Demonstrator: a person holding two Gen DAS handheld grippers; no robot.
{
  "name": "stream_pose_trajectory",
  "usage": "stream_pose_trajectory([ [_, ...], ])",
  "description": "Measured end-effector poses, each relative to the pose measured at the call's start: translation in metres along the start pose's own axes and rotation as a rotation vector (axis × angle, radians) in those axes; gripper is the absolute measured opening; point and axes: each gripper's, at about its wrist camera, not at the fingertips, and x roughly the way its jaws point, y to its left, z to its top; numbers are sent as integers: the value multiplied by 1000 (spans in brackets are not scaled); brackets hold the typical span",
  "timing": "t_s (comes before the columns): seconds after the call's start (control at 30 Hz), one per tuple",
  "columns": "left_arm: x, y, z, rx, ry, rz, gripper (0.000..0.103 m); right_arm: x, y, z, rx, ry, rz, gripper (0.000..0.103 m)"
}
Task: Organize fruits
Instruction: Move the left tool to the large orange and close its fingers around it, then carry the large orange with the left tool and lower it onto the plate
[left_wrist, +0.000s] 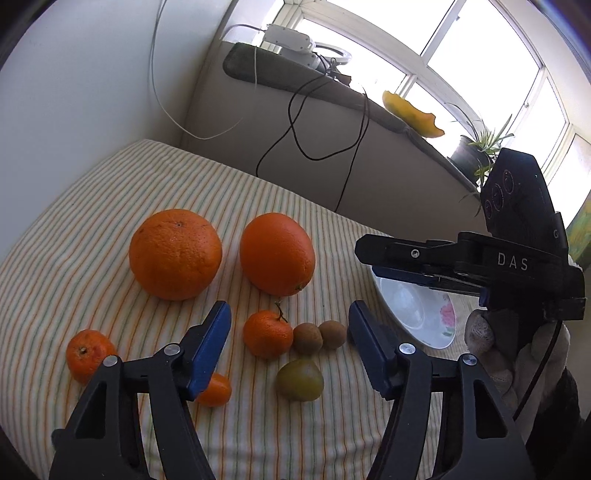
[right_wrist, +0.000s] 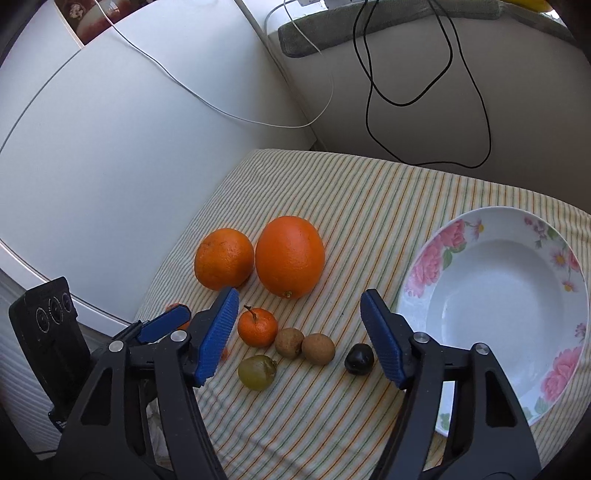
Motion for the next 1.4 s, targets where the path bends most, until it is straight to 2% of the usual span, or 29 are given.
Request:
stream_pose_trajectory([
  [0.13,13,-4,7,11,12,-16,58,17,-8,15,53,55,54,65],
  [0.57,47,6,25,30,44,28,58,72,-10,41,73,169,79,65],
  [0.73,54,12,26,32,52,37,57,84,-9,48,62,190,80,65],
  [0.9,59,13,28,34,55,51,57,99,-10,54,54,199,78,73],
  [1.13,63,12,32,49,57,61,56,117,-4,62,34,214,87,73],
  [1.2,63,12,31,55,56,66,56,123,-2,64,24,219,83,72],
  [1.27,64,12,30,65,55,74,55,128,-1,65,21,226,97,65],
  [1.4,64,12,31,65,49,76,55,131,3,66,19,231,95,64],
])
